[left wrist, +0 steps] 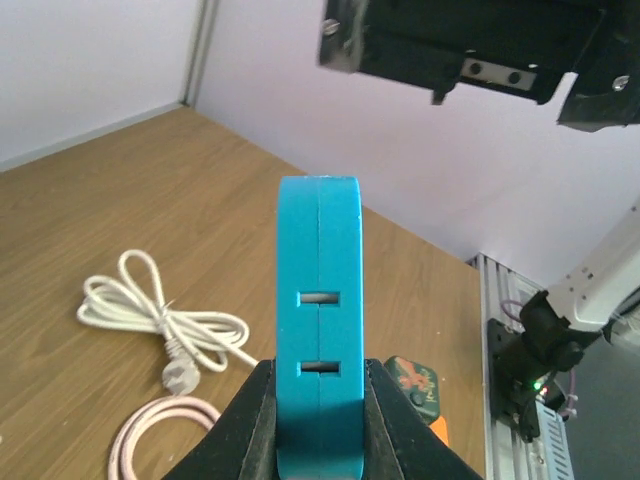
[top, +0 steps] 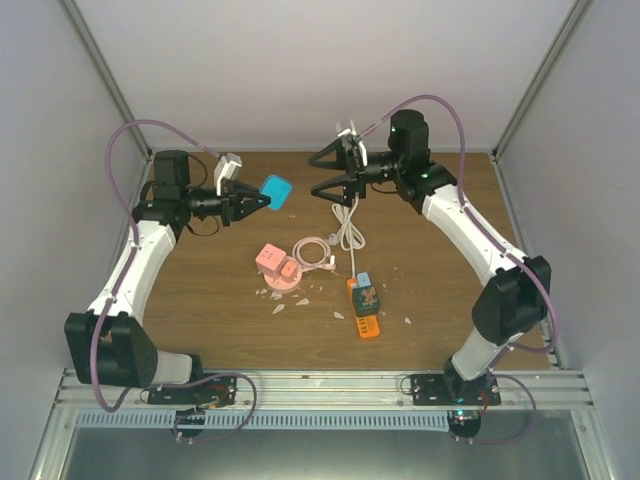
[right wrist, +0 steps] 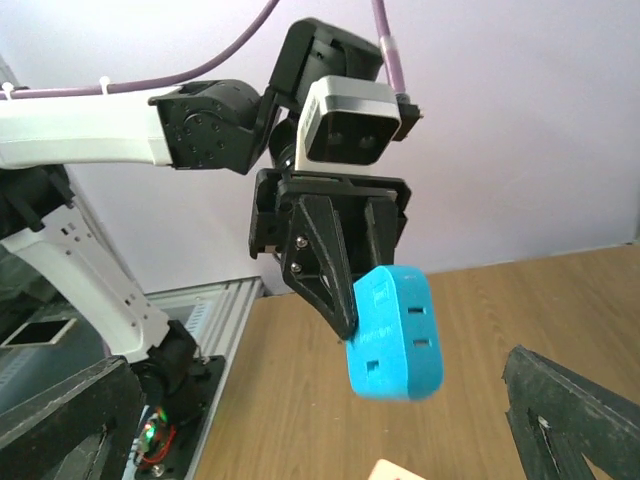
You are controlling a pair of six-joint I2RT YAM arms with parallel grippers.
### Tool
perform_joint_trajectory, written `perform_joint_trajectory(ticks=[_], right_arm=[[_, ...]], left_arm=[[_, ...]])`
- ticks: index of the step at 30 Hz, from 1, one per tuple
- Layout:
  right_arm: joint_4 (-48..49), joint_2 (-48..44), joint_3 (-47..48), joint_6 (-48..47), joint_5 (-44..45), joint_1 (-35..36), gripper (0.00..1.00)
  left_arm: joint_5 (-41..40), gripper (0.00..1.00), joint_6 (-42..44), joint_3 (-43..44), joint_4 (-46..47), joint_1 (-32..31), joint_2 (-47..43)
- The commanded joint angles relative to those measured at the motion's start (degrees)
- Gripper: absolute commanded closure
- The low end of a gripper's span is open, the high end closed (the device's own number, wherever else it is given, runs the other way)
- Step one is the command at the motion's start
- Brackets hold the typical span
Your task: Pull the plug off the socket
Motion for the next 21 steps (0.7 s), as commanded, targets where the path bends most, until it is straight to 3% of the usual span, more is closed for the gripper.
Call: perform_joint_trajectory(ticks=[1, 7, 21], right_arm=[[0.3, 1.9, 1.7, -0.3, 0.5, -2.8, 0.0], [-4.8, 2.7, 2.7, -5.2, 3.1, -5.1, 0.0], [-13.8, 3.6, 2.3, -13.7, 9.4, -5.5, 0.0]], left_arm=[[1.6, 1.0, 2.9, 2.5, -1.9, 3.8, 3.7], [0.0, 1.0, 5.4, 9.4, -6.0, 11.3, 13.2], [-8.7, 1.0, -0.4, 26.6, -6.1, 22.4, 38.4]])
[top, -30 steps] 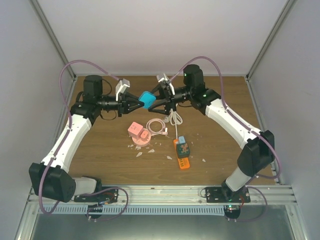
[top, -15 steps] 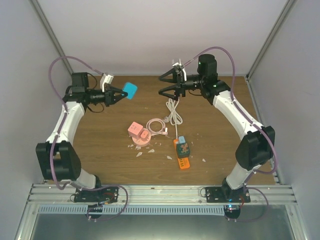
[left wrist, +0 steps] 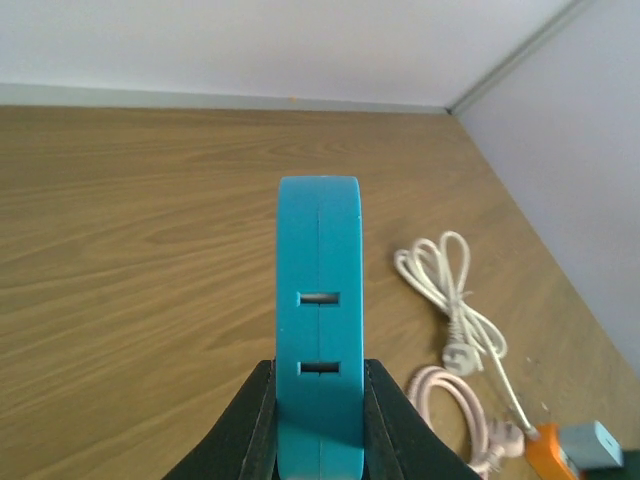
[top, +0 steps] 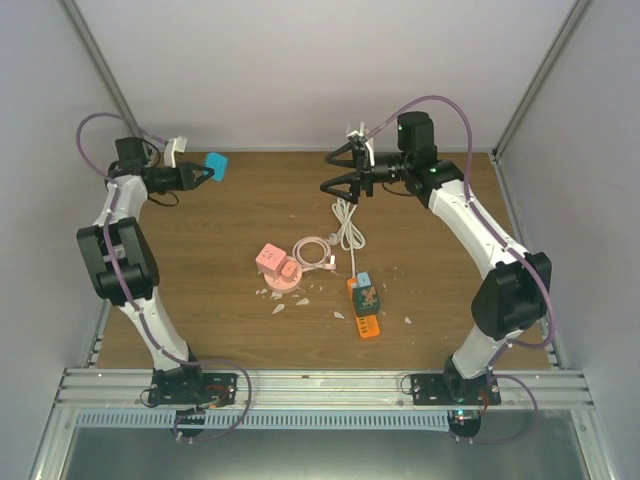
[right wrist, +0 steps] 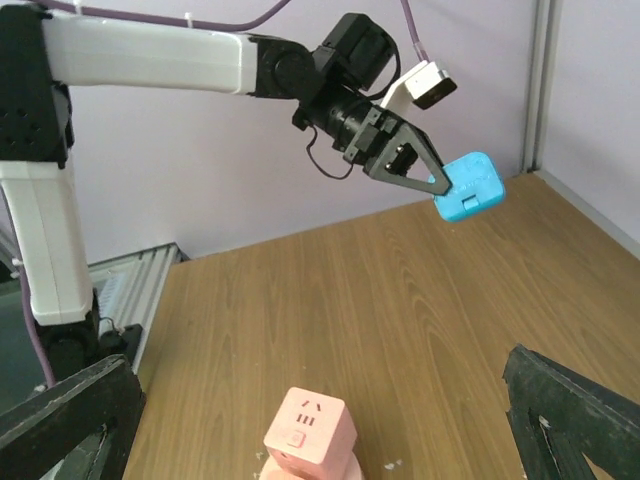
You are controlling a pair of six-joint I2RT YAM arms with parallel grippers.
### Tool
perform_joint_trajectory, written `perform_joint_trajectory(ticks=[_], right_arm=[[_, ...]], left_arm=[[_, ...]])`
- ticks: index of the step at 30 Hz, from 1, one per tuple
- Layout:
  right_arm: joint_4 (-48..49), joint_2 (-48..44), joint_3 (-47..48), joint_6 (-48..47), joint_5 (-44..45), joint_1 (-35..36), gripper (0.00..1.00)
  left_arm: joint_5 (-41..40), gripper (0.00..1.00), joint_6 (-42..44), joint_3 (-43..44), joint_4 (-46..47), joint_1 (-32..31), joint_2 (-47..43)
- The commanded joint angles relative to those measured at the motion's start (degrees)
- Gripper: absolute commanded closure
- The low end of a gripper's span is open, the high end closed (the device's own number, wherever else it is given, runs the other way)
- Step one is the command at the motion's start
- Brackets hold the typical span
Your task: Pull the plug off the socket
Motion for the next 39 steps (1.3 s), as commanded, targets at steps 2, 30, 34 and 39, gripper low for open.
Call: perform_joint_trajectory(ticks=[2, 30, 34, 39], right_arm=[[-4.4, 2.6, 1.2, -4.7, 3.6, -0.6, 0.0], [-17.8, 13.4, 8.0, -19.0, 9.6, -0.5, 0.0], [-18.9, 14.2, 8.3, -20.4, 10.6, -0.5, 0.0], [-19.8, 15.2, 9.2, -21.0, 11.4, -0.4, 0.0]], left_arm=[[-3.1, 0.99, -1.6, 8.3, -0.5, 2.6, 8.6], [-10.7, 0.87, -5.5, 27.9, -2.3, 5.4, 33.0], [-11.2, 0.78, -5.2, 28.6, -3.3, 5.6, 33.9], [-11.4, 0.62, -4.9, 28.6, -4.0, 5.8, 33.6]])
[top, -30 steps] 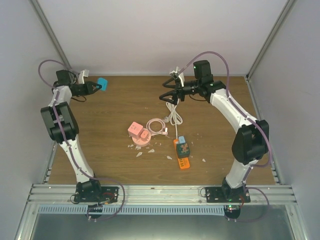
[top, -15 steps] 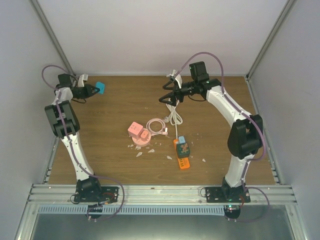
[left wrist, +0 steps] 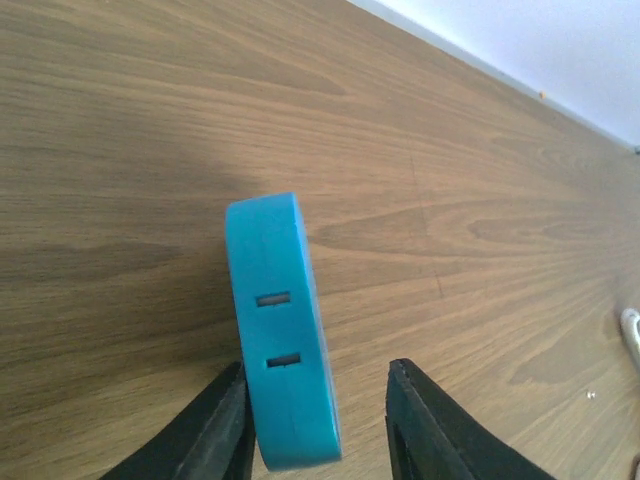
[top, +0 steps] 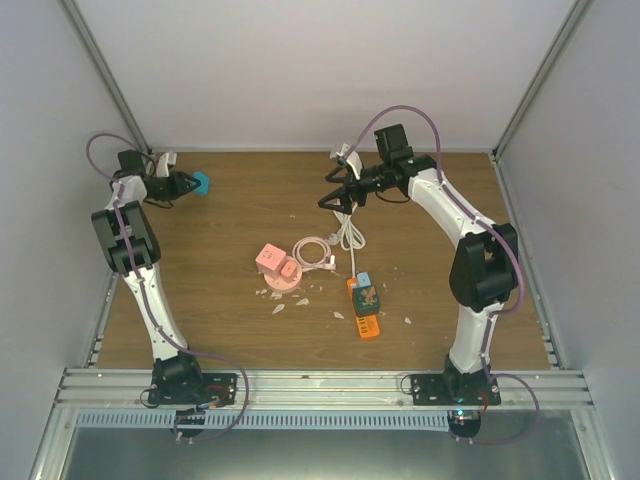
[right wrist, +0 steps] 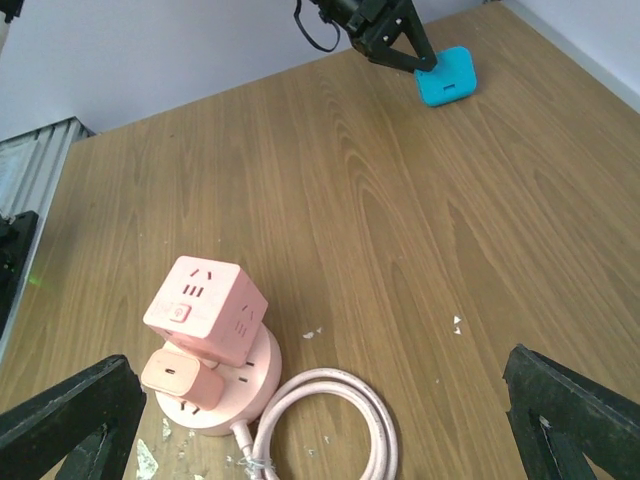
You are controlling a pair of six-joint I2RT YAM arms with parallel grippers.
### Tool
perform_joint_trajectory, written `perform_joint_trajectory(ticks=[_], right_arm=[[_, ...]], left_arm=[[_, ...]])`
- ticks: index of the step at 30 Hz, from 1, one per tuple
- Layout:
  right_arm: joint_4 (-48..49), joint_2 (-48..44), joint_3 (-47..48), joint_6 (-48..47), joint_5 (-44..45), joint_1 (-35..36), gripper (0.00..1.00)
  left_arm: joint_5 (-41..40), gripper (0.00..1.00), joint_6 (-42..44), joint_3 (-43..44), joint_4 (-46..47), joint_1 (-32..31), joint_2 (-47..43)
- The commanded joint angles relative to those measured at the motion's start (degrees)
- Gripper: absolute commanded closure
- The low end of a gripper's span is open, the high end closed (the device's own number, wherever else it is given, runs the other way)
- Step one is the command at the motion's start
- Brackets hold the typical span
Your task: Pull the plug off the socket
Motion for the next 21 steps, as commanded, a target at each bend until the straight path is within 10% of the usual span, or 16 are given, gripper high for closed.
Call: perform_joint_trajectory(ticks=[1, 21], right_arm=[[-1.7, 1.8, 2.0, -2.1, 1.2, -0.4, 0.0], [14.3, -12.5, -20.0, -1.8, 7.7, 3.9, 0.0]], left_arm=[[-0.3, 0.6, 0.4, 1.8, -0.6, 0.8, 0.7], [-2.8, 0.09, 17.5, -14.7, -7.1, 0.8, -22.5]])
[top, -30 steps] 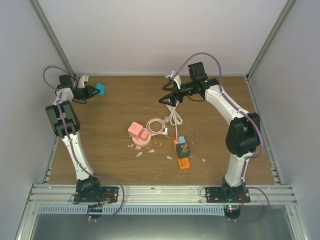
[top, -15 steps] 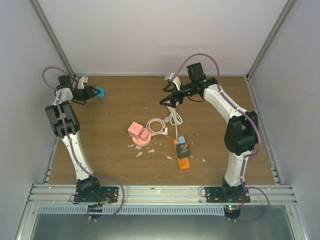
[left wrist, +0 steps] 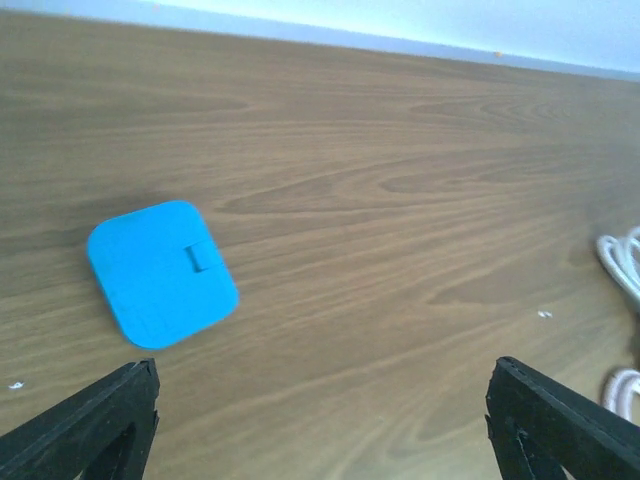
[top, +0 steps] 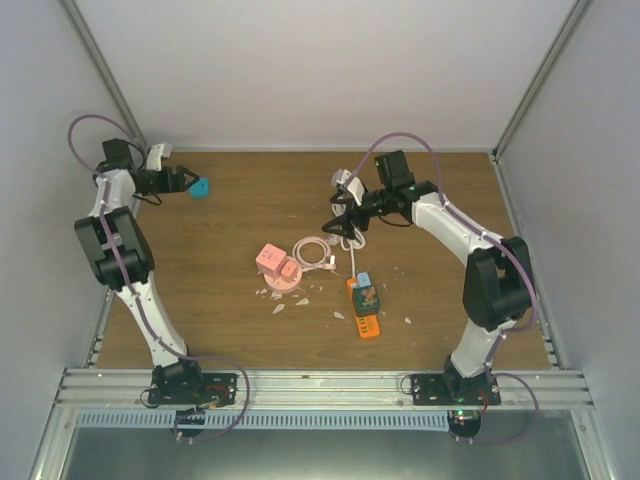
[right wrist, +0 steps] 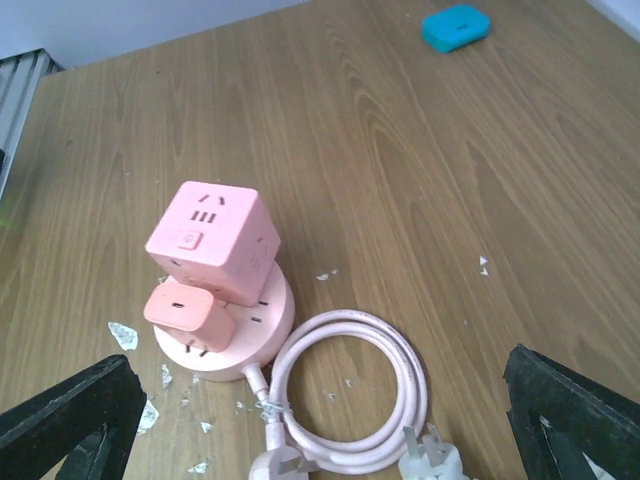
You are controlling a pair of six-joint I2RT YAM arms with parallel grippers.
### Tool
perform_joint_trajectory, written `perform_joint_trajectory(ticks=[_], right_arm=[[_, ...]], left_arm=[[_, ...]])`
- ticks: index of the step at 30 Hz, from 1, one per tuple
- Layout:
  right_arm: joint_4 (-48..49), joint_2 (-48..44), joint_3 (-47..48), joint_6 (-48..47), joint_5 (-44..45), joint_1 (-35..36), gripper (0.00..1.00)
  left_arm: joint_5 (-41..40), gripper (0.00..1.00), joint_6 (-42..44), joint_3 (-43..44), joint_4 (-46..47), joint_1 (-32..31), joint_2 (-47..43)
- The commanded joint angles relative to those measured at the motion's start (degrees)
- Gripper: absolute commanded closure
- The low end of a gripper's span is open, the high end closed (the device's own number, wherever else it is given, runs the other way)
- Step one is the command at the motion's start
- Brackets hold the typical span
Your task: Pull the plug off the socket
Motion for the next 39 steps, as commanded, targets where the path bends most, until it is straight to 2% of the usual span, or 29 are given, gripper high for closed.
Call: perform_joint_trajectory(ticks=[1, 3, 8, 13, 16, 18, 21, 26, 32, 39], right_arm=[[7.0, -5.7, -4.1, 0.8, 2.9, 3.0, 0.0], [7.8, -7.2, -5.8, 0.6, 3.7, 4.2, 0.0], [8.8, -9.9, -9.8, 0.5, 4.2, 6.7, 0.0], [9.0, -12.6, -14.0, -1.1, 3.9, 7.8, 0.0], [8.3, -13.5, -15.4, -2.1, 3.7, 7.8, 0.0], [7.9, -14.0, -16.3, -2.5, 3.7, 7.8, 0.0], [6.5, -14.6, -17.0, -3.3, 3.2, 7.8, 0.0], [3.9, -14.4, -16.9, -5.3, 2.1, 7.9, 0.0], [1.5, -12.9, -15.6, -7.1, 3.2, 7.8, 0.0], [-0.2, -12.3, -15.1, -8.4, 3.7, 7.8, 0.0]], left_arm=[[3.2, 0.08, 8.9, -5.8, -2.0, 0.3, -8.5], [6.1, 0.08, 13.2, -8.7, -2.9, 0.3, -12.5], [14.1, 0.07, 33.5, -12.1, -12.8, -0.9, -19.0], [16.4, 0.08, 55.7, -13.8, -25.4, -2.7, -22.2], [14.0, 0.09, 69.3, -13.9, -33.9, -5.2, -21.9], [13.1, 0.09, 75.4, -14.3, -37.4, -7.0, -21.7], [11.7, 0.09, 81.1, -16.5, -37.6, -10.7, -23.3], [4.1, 0.1, 87.1, -20.8, -34.4, -18.5, -24.5], [-0.2, 0.09, 89.5, -22.4, -30.7, -25.1, -22.9], [-3.9, 0.08, 91.4, -22.6, -28.6, -29.5, -20.6]])
